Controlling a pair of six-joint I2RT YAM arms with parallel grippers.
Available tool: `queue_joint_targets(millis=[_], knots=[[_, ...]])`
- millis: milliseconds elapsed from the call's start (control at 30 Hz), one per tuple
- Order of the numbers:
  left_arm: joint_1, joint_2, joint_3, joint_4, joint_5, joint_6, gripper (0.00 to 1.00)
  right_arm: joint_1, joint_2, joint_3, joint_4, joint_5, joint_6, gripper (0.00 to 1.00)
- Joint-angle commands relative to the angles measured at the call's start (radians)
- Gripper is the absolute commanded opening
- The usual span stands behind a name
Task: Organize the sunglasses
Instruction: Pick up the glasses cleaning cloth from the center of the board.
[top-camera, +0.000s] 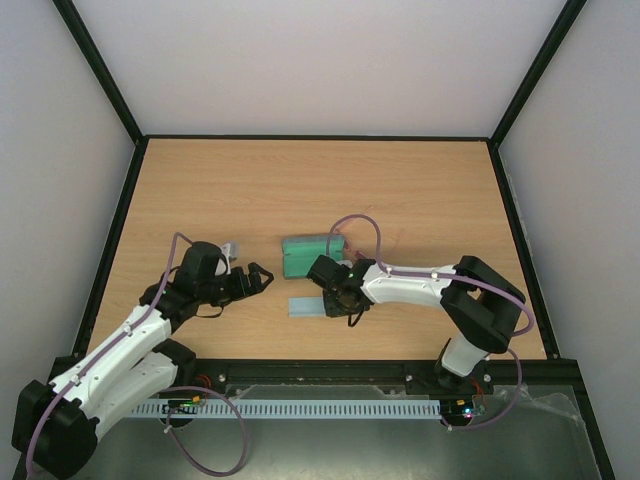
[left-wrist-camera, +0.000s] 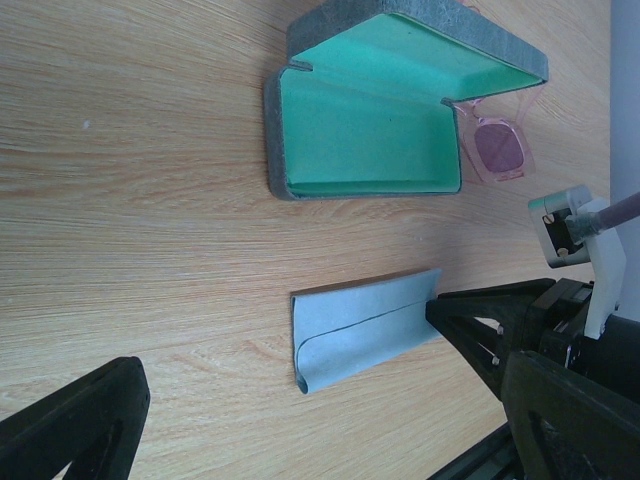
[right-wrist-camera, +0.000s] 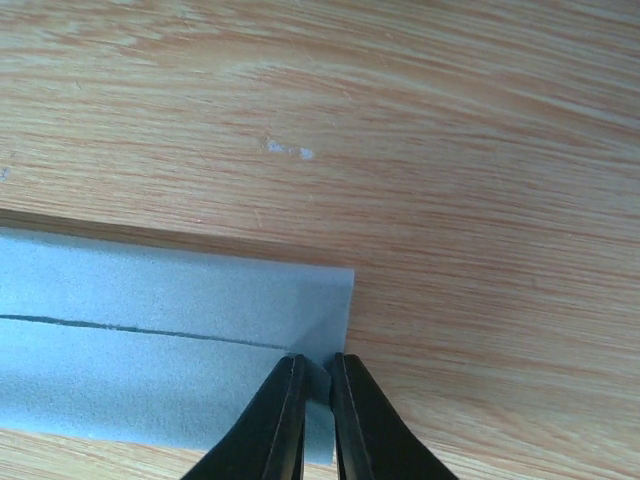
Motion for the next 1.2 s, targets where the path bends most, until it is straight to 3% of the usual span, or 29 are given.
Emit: queue_joint_targets(millis=[0, 233, 467, 800, 900, 1167], knots=[[0.007, -0.013, -0.008, -0.011, 0.016, 0.016, 0.99, 0.013, 0.039, -0.021, -0.027, 0.027, 0.027, 0.11], [0.008, -0.011, -0.010, -0.009, 0.023, 0.014, 0.99, 0.022, 0.031, -0.047, -0.013, 0.034, 0.049, 0.01], [-0.009, 0.027, -0.057, 0.038, 0.067, -0.014, 0.99, 0.020, -0.005, -0.053, -0.041, 0.116, 0.063, 0.01], [-0.191, 0.155, -0.011, 0.037, -0.096, -0.108, 0.98, 0.017, -0.028, -0.090, -0.016, 0.149, 0.061, 0.01], [-0.251, 0.225, 0.026, 0.030, -0.153, -0.127, 0.89, 0.016, -0.041, -0.108, -0.001, 0.146, 0.061, 0.01], [-0.320, 0.407, 0.107, 0.034, -0.219, -0.145, 0.52, 0.012, -0.084, -0.150, 0.051, 0.118, 0.060, 0.01]])
